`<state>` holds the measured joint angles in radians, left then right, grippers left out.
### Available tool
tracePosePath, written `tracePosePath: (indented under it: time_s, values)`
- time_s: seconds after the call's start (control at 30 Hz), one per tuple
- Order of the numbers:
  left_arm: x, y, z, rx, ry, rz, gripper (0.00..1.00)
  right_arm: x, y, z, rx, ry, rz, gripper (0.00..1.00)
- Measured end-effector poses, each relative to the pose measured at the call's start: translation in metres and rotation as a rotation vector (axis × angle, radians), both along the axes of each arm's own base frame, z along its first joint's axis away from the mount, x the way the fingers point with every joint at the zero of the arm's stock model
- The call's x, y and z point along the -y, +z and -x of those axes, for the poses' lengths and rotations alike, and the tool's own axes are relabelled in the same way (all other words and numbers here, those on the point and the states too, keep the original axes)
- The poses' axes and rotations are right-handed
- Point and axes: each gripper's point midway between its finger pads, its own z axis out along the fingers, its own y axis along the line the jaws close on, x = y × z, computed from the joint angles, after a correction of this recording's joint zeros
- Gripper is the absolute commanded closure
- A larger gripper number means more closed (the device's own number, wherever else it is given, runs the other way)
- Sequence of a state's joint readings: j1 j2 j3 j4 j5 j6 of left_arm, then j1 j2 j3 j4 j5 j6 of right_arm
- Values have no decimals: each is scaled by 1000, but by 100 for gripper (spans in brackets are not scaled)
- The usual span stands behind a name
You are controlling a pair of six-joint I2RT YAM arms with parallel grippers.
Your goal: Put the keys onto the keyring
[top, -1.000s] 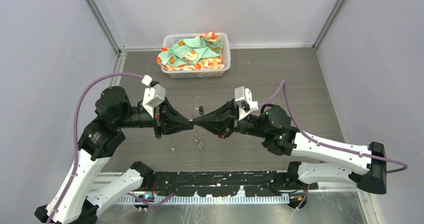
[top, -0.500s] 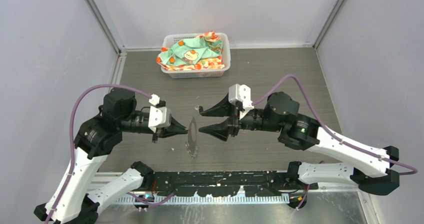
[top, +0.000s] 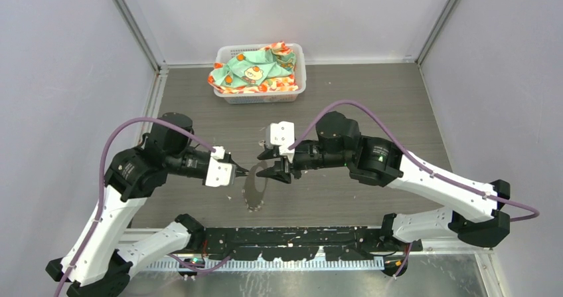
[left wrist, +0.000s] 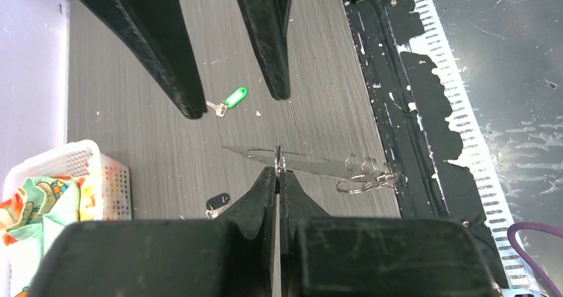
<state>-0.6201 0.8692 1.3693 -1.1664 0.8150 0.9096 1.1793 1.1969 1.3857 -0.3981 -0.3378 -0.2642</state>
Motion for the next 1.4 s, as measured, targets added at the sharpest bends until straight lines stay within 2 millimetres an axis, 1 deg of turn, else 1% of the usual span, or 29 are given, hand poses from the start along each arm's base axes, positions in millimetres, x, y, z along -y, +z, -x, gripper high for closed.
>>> tracePosePath:
  time_s: [0.07, 0.37, 0.47, 0.63, 0.67, 0.73, 0.8, 0.83, 1.0, 1.03, 1.07, 1.1, 1.13, 1.2, 1.23, 1.33, 1.4]
  values:
    - [0, -1, -1, -4, 4, -3, 100, -3, -5, 0, 13, 6, 15, 57]
    - [4, 1, -3, -80, 45, 7, 100, -10, -10, 5, 47, 37, 31, 66]
    - [4, 2, -2, -99, 57, 14, 100, -14, -16, 4, 51, 34, 45, 67]
    - [5, 4, -2, -119, 68, 22, 100, -20, -20, -2, 63, 17, 52, 73]
    - [5, 4, -2, -124, 71, 22, 100, -22, -20, -3, 65, 14, 48, 75]
    - [5, 5, -2, -123, 73, 25, 100, -23, -18, -4, 68, 12, 41, 82]
    - [5, 6, -2, -120, 74, 28, 100, -23, -17, -3, 70, 13, 36, 95]
    - [5, 7, -2, -118, 74, 30, 100, -24, -17, -2, 69, 15, 35, 98]
    - [4, 7, -1, -118, 76, 31, 100, -25, -16, -2, 74, 13, 29, 99]
    - [4, 7, -1, -118, 78, 31, 95, -25, -17, -2, 74, 13, 29, 99]
    - [3, 7, -1, -121, 82, 31, 83, -25, -17, -3, 75, 12, 24, 99]
    - [3, 7, 0, -128, 88, 32, 66, -25, -17, -3, 78, 8, 14, 99]
    - [3, 8, 0, -133, 93, 36, 58, -25, -17, -4, 80, 2, 5, 99]
    - [3, 10, 1, -150, 107, 56, 53, -21, -19, -4, 77, -16, -20, 99]
    - [3, 11, 3, -163, 117, 68, 52, -17, -22, -4, 72, -27, -41, 99]
    - [1, 10, 9, -207, 147, 101, 52, -4, -28, 1, 43, -45, -107, 99]
    - [1, 8, 12, -254, 172, 123, 54, 2, -22, 5, 18, -49, -165, 99]
